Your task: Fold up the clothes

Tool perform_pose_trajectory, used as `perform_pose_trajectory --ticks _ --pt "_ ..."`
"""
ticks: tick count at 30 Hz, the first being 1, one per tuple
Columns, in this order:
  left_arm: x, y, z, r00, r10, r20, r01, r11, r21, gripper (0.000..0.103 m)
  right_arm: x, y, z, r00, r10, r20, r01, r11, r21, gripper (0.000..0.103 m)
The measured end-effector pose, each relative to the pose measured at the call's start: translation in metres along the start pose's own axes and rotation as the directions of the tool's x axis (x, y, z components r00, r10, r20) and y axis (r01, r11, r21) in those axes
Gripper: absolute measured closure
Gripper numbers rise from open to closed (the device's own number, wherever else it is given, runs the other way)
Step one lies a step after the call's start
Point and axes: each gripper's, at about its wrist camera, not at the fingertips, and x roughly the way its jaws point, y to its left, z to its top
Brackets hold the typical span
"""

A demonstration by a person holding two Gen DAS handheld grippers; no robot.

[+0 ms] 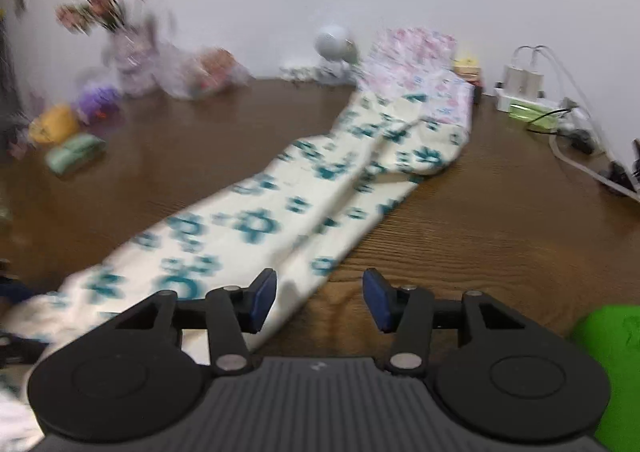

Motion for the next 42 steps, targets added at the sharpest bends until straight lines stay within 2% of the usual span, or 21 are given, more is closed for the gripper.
perform_pose_trajectory --ticks 4,7,10,12,16,18,23,28,32,36,38,39,40,41,42 --pt "-0.013 0.008 -0.005 0.999 -0.049 0.019 0.049 0.999 -0.015 0.042 -0.017 0.019 -0.01 0.994 0.107 -0.017 -0.107 0.994 -0.021 0.047" --pt "-0.015 0.003 -0.008 0.998 -0.054 0.01 0.054 0.999 0.001 0.042 -0.023 0.042 -0.022 0.987 0.153 -0.041 -0.155 0.986 -0.062 0.044" --pt "-0.014 -0.001 -0.012 0.999 -0.05 0.005 0.05 0.999 0.0 0.044 -0.023 0.056 -0.027 0.985 0.161 -0.057 -0.165 0.982 -0.094 0.043" --pt "-0.013 -0.001 -0.013 0.999 -0.045 0.006 0.045 0.999 -0.015 0.049 -0.021 0.058 -0.03 0.986 0.152 -0.068 -0.158 0.982 -0.103 0.043" --pt "-0.014 -0.001 -0.015 0.999 -0.046 0.01 0.046 0.998 -0.043 0.06 -0.019 0.056 -0.033 0.99 0.118 -0.08 -0.127 0.984 -0.123 0.058" --pt "-0.014 -0.004 -0.016 0.998 -0.054 0.012 0.055 0.997 -0.051 0.061 -0.021 0.053 -0.034 0.991 0.105 -0.08 -0.115 0.986 -0.123 0.062" --pt "-0.01 -0.024 -0.019 0.992 -0.122 0.021 0.123 0.991 -0.06 0.063 -0.025 0.038 -0.034 0.995 0.057 -0.079 -0.065 0.992 -0.105 0.062" --pt "-0.001 -0.051 -0.02 0.979 -0.205 0.022 0.205 0.978 -0.038 0.063 -0.036 0.012 -0.036 0.997 -0.017 -0.069 0.012 0.998 -0.066 0.061" --pt "-0.003 -0.048 -0.022 0.977 -0.21 0.025 0.21 0.977 -0.042 0.059 -0.057 -0.007 -0.038 0.999 -0.034 -0.029 0.034 0.999 -0.017 0.053" --pt "-0.014 -0.039 -0.026 0.978 -0.202 0.046 0.205 0.977 -0.058 0.053 -0.081 -0.017 -0.045 0.998 0.064 0.014 -0.065 0.997 0.037 0.052" --pt "-0.018 -0.043 -0.029 0.976 -0.211 0.059 0.214 0.976 -0.039 0.042 -0.089 -0.013 -0.05 0.992 0.122 0.02 -0.123 0.992 0.035 0.052" --pt "-0.019 -0.046 -0.029 0.976 -0.211 0.06 0.213 0.977 -0.028 0.042 -0.09 -0.008 -0.051 0.991 0.134 0.015 -0.134 0.991 0.021 0.052" --pt "-0.019 -0.051 -0.031 0.976 -0.212 0.058 0.213 0.977 -0.016 0.045 -0.089 -0.002 -0.053 0.99 0.138 -0.002 -0.138 0.99 0.001 0.052" --pt "-0.017 -0.054 -0.031 0.976 -0.213 0.052 0.214 0.977 -0.011 0.052 -0.088 0.005 -0.054 0.99 0.142 -0.019 -0.142 0.99 -0.018 0.052" --pt "-0.016 -0.056 -0.032 0.975 -0.217 0.043 0.217 0.976 -0.01 0.059 -0.087 0.011 -0.057 0.989 0.141 -0.035 -0.142 0.989 -0.032 0.058"
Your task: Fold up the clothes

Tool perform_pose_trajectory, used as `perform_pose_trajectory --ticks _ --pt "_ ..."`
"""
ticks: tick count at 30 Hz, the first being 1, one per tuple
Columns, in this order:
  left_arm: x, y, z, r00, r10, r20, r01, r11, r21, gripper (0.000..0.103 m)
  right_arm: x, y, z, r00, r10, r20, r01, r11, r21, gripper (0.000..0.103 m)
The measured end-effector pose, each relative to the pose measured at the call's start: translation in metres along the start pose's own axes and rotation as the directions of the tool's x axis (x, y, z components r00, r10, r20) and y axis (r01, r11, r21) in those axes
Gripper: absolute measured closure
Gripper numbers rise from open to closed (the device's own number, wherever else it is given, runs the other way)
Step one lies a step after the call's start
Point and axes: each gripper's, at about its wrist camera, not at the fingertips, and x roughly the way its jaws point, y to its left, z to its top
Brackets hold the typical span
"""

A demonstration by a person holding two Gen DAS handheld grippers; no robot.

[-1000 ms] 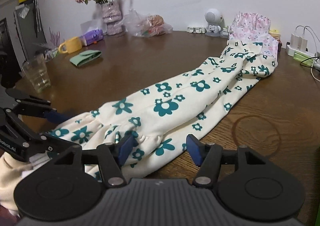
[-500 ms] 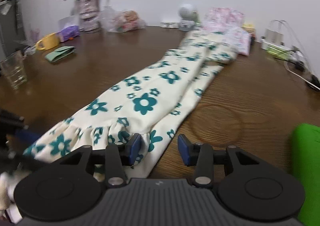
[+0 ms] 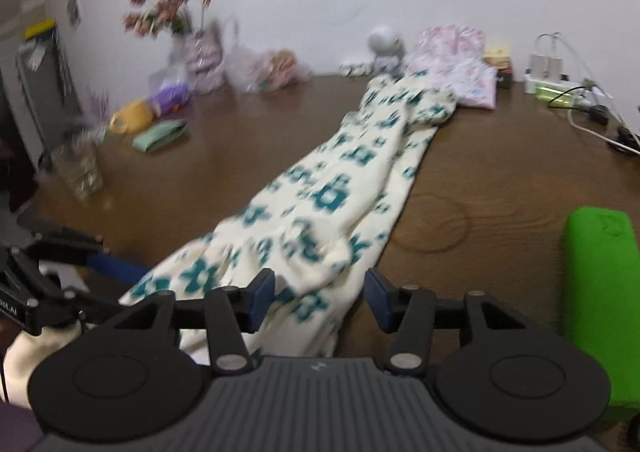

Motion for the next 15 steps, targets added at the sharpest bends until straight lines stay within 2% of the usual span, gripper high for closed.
perform_pose_trajectory --ticks 1,2,5,6,8,9,11,13,15 --pt "0.001 -0.002 -0.001 1.0 -0.005 -0.008 0.005 1.0 -0.001 0.069 0.001 0.006 -0.001 1.0 0.0 -0.008 0.0 1.0 -0.015 0.07" --pt "0.001 -0.004 -0.002 1.0 -0.003 -0.011 0.003 1.0 0.0 0.07 -0.002 0.011 -0.003 1.0 0.003 -0.007 -0.003 1.0 -0.027 0.073" --pt "-0.003 -0.008 -0.008 1.0 -0.013 -0.013 0.013 1.0 0.016 0.067 -0.016 0.022 -0.007 0.998 0.063 -0.005 -0.063 0.996 -0.06 0.075" --pt "-0.005 -0.009 -0.01 1.0 -0.018 -0.013 0.019 1.0 0.025 0.065 -0.021 0.024 -0.009 0.996 0.086 -0.005 -0.086 0.994 -0.066 0.073" --pt "-0.011 -0.012 -0.016 1.0 -0.029 -0.007 0.03 0.998 0.057 0.05 -0.031 0.026 -0.013 0.993 0.12 0.001 -0.119 0.989 -0.089 0.057" --pt "-0.015 -0.014 -0.021 1.0 -0.031 0.0 0.031 0.996 0.083 0.047 -0.039 0.027 -0.017 0.99 0.137 0.016 -0.134 0.984 -0.121 0.049" --pt "-0.022 -0.018 -0.033 1.0 -0.02 0.02 0.016 0.987 0.159 0.04 -0.057 0.029 -0.027 0.985 0.167 0.051 -0.153 0.968 -0.201 0.043" --pt "-0.026 -0.021 -0.045 0.999 0.013 0.029 -0.019 0.973 0.232 0.037 -0.075 0.033 -0.041 0.978 0.191 0.08 -0.158 0.937 -0.31 0.024" --pt "-0.026 -0.025 -0.054 0.998 0.049 0.028 -0.055 0.954 0.294 0.037 -0.088 0.036 -0.056 0.981 0.179 0.076 -0.131 0.897 -0.423 0.02"
